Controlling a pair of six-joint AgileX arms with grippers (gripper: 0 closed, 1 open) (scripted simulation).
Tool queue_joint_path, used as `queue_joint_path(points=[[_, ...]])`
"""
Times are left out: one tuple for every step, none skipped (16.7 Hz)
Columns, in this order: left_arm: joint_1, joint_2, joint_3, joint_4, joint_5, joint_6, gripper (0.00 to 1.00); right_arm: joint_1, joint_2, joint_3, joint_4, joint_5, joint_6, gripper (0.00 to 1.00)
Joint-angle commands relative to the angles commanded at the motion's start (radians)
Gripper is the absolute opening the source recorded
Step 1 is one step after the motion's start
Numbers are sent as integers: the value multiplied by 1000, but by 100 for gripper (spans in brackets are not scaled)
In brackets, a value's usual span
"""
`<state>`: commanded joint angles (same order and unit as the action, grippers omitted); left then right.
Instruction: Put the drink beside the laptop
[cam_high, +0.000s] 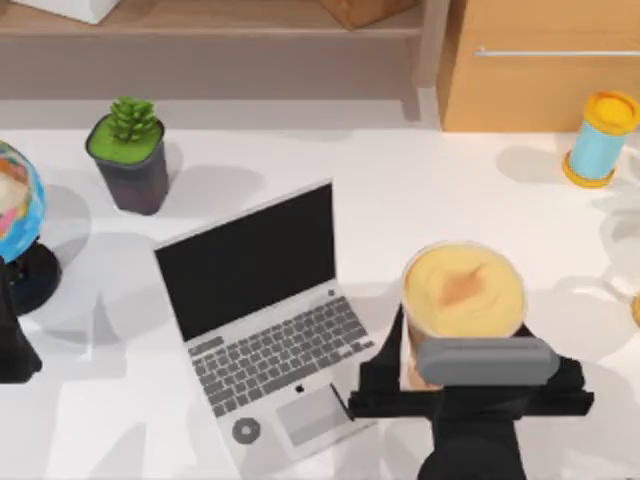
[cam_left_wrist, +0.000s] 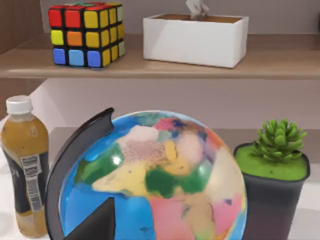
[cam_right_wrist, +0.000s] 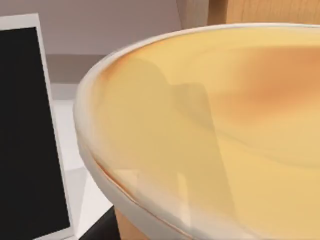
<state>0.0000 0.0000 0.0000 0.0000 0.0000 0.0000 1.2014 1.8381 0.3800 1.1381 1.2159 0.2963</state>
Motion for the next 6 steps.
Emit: queue_joint_path(points=[[0,0,0,0,0,0,100,0,0,0,0,0,0,100],[0,0,0,0,0,0,100,0,0,0,0,0,0,100],[0,0,0,0,0,0,100,0,0,0,0,0,0,100],[0,0,0,0,0,0,100,0,0,0,0,0,0,100],[0,0,0,0,0,0,100,0,0,0,0,0,0,100],[0,0,0,0,0,0,100,0,0,0,0,0,0,100]])
